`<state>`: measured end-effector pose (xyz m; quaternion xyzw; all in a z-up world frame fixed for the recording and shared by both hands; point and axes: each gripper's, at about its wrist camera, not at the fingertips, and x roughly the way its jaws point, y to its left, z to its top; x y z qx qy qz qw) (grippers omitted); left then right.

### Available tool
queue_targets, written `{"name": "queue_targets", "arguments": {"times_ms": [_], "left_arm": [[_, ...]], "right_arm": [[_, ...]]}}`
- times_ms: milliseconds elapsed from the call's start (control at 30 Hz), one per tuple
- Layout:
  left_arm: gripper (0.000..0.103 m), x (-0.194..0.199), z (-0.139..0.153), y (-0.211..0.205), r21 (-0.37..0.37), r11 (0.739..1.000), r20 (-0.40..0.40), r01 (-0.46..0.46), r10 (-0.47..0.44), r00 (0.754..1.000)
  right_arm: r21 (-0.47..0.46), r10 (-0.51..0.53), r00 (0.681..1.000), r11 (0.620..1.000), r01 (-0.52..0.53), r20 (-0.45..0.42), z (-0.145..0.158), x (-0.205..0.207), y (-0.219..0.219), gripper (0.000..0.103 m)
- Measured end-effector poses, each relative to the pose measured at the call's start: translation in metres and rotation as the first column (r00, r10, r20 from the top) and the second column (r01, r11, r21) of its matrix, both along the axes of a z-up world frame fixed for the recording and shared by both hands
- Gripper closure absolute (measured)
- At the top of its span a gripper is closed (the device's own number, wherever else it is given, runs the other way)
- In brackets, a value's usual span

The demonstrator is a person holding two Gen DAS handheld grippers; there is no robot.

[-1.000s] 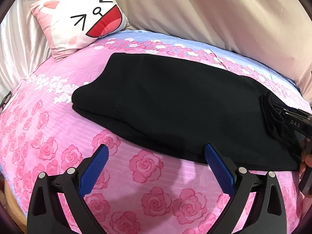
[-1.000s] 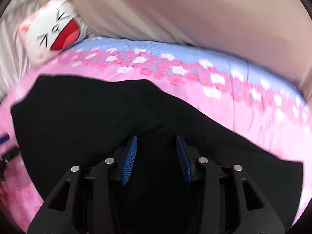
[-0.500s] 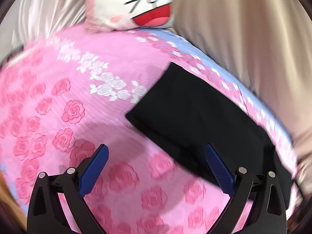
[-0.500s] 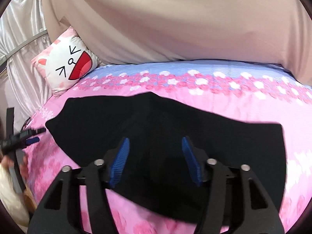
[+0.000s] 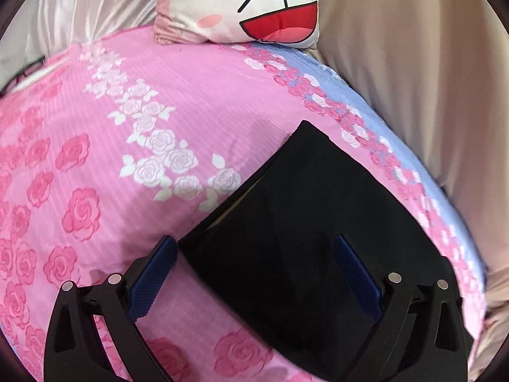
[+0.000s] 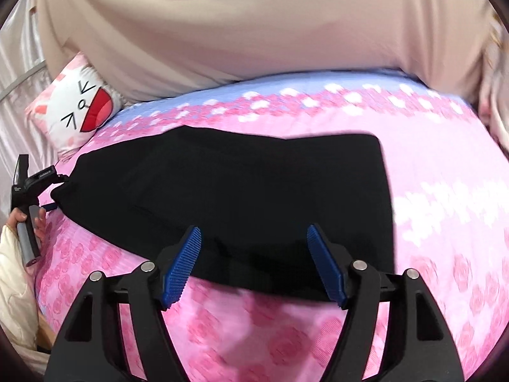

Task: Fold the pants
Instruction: 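Grasp the folded trousers' edge with the left gripper and fold it over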

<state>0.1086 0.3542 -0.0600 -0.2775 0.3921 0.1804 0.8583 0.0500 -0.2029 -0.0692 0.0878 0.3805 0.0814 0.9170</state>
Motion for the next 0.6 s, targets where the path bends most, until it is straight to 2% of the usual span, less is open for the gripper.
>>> {"name": "queue_targets", "arguments": {"times_ms": [133,200,233,267,300,333,367,400,433,500,600], "left_arm": [[0.01,0.006,-0.004,-0.006,0.065,0.998,-0.002,-0.017,0.018,1.0],[0.02,0.003,-0.004,-0.006,0.081,0.996,0.003,-0.047,0.047,0.999],[0.031,0.0,-0.003,-0.004,0.079,0.995,0.008,-0.063,0.062,0.998],[0.054,-0.002,-0.002,-0.002,0.083,0.993,0.007,-0.084,0.084,0.996],[0.064,-0.005,0.002,0.001,0.067,0.994,0.03,-0.083,0.082,0.996],[0.08,-0.006,0.005,0.002,0.05,0.996,0.046,-0.073,0.07,0.996],[0.085,-0.007,0.011,0.001,0.025,0.998,0.066,-0.053,0.051,0.996],[0.086,-0.007,0.02,-0.005,0.04,0.999,0.078,-0.036,0.033,0.996],[0.086,-0.006,0.031,-0.016,0.093,0.995,0.084,-0.021,0.013,0.996],[0.087,-0.003,0.052,-0.043,0.183,0.983,0.101,0.028,-0.047,0.994],[0.087,0.005,0.08,-0.095,0.265,0.956,0.124,0.125,-0.162,0.979]], "right_arm": [[0.039,-0.041,0.999,0.998,0.04,0.03,-0.004,-0.013,-0.024,0.035],[0.048,-0.056,0.997,0.997,0.054,0.058,-0.002,-0.019,-0.035,0.035],[0.052,-0.068,0.995,0.997,0.064,0.069,-0.002,-0.023,-0.041,0.034],[0.061,-0.084,0.994,0.995,0.079,0.071,-0.002,-0.025,-0.048,0.033],[0.072,-0.098,0.993,0.993,0.093,0.068,-0.004,-0.028,-0.056,0.029],[0.073,-0.114,0.991,0.991,0.109,0.07,-0.004,-0.029,-0.061,0.026],[0.072,-0.131,0.989,0.989,0.126,0.071,-0.006,-0.031,-0.069,0.026],[0.074,-0.139,0.988,0.988,0.134,0.068,-0.008,-0.032,-0.074,0.026],[0.089,-0.157,0.986,0.984,0.152,0.052,-0.012,-0.032,-0.084,0.025],[0.188,-0.198,0.98,0.964,0.19,0.024,-0.022,-0.033,-0.109,0.025],[0.307,-0.251,0.968,0.921,0.24,-0.003,-0.035,-0.034,-0.139,0.025]]}}
